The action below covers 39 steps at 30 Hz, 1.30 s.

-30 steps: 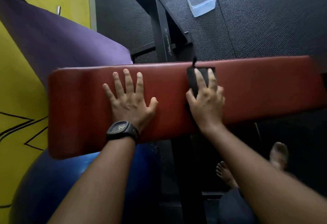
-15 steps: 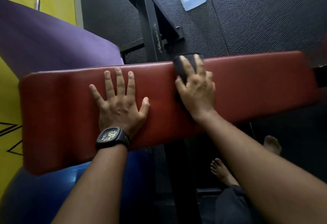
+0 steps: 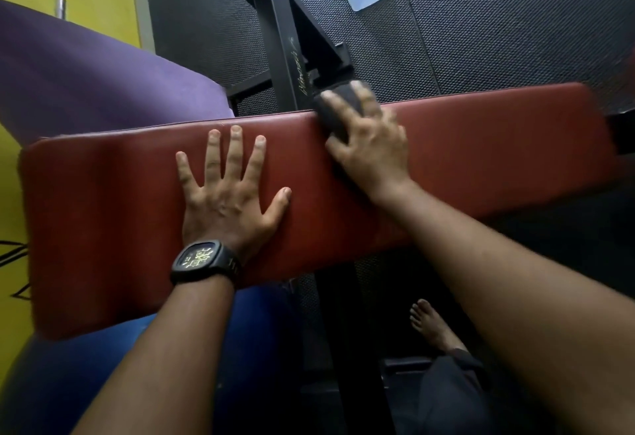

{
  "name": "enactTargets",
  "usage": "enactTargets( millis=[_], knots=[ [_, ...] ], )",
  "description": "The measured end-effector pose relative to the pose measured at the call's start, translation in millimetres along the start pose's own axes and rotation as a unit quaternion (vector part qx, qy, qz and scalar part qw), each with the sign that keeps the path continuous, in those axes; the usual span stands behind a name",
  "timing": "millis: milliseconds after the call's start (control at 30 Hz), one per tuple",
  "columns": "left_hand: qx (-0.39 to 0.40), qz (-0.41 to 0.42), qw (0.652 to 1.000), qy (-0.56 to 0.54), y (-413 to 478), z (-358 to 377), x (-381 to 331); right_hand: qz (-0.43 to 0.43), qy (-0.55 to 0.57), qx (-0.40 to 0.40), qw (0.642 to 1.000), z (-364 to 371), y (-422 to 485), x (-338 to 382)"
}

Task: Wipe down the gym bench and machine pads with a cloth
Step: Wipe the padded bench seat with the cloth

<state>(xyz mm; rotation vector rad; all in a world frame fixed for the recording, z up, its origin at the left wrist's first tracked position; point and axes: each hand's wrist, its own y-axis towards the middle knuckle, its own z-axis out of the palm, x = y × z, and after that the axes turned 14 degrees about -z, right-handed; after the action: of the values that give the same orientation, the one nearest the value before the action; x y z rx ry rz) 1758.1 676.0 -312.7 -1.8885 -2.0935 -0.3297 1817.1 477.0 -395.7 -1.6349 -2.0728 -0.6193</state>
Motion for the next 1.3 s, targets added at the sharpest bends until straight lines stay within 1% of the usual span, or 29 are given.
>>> enactTargets(
  millis=[67,100,167,233,300,367,433,467,500,533,567,633,700,733,767,800,867,900,967,1033,1067,1100,1133,1167,1233,1300],
  knots=[
    [-0.001,-0.001,1.0,0.001,0,0,0,0.097,0.01,-0.023,0.995,1,-9,-16],
    [-0.003,-0.001,1.0,0.001,-1,0,0,0.126,-0.002,-0.041,0.991,3,-21,-16],
    [-0.008,0.003,1.0,0.001,-1,0,0,0.15,-0.022,-0.07,0.986,9,-53,-2],
    [-0.008,0.007,1.0,0.003,-1,0,-1,0.139,0.007,-0.086,0.987,13,-86,24],
    [-0.003,0.008,1.0,0.004,1,0,-1,0.066,0.06,-0.082,0.993,13,-103,46],
    [0.002,0.009,1.0,0.002,2,-1,-2,-0.057,0.094,-0.07,0.991,10,-93,48],
    [0.002,0.003,1.0,-0.006,3,-2,-3,-0.161,0.07,-0.046,0.983,7,-61,33],
    [0.003,-0.001,1.0,-0.008,3,-2,-3,-0.189,0.039,-0.033,0.981,4,-42,22],
    [0.004,-0.003,1.0,-0.009,4,-2,-4,-0.193,0.008,-0.021,0.981,2,-25,9],
    [0.004,-0.004,1.0,-0.007,4,-2,-5,-0.17,-0.011,-0.007,0.985,-1,-13,-2],
    [0.006,-0.004,1.0,-0.004,3,-2,-5,-0.124,-0.017,0.004,0.992,-3,-6,-13],
    [0.012,-0.006,1.0,0.0,3,-2,-5,-0.001,-0.006,0.001,1.0,-1,-8,-31],
    [0.018,-0.003,1.0,0.005,4,-2,-4,0.118,-0.008,-0.024,0.993,1,-29,-32],
    [0.02,0.0,1.0,0.008,5,-2,-3,0.157,-0.015,-0.039,0.987,4,-44,-23],
    [0.021,0.001,1.0,0.009,7,-2,-5,0.179,-0.02,-0.054,0.982,7,-60,-11],
    [0.023,-0.002,1.0,0.007,7,-3,-8,0.18,-0.016,-0.066,0.981,10,-78,6],
    [0.025,-0.02,0.999,0.0,8,-4,-17,0.133,0.01,-0.072,0.988,12,-102,35],
    [0.023,-0.029,0.999,-0.002,7,-3,-23,0.09,0.03,-0.065,0.993,11,-104,42],
    [0.021,-0.036,0.999,-0.005,7,0,-30,-0.029,0.055,-0.062,0.996,8,-85,35],
    [0.02,-0.036,0.999,-0.002,7,2,-31,-0.125,0.023,-0.047,0.991,5,-52,13],
    [0.019,-0.036,0.999,0.003,7,2,-31,-0.143,0.0,-0.03,0.989,3,-36,1],
    [0.017,-0.035,0.999,0.007,7,2,-31,-0.136,-0.017,-0.011,0.991,1,-25,-12],
    [0.017,-0.034,0.999,0.012,7,2,-32,-0.106,-0.023,-0.001,0.994,-1,-18,-22],
    [0.017,-0.033,0.999,0.015,8,2,-32,-0.061,-0.022,0.001,0.998,-1,-14,-30],
    [0.017,-0.024,0.999,0.016,8,1,-33,0.046,-0.021,-0.024,0.998,1,-22,-40],
    [0.016,-0.011,1.0,0.015,10,1,-33,0.149,-0.02,-0.054,0.987,4,-41,-36]
  ],
)
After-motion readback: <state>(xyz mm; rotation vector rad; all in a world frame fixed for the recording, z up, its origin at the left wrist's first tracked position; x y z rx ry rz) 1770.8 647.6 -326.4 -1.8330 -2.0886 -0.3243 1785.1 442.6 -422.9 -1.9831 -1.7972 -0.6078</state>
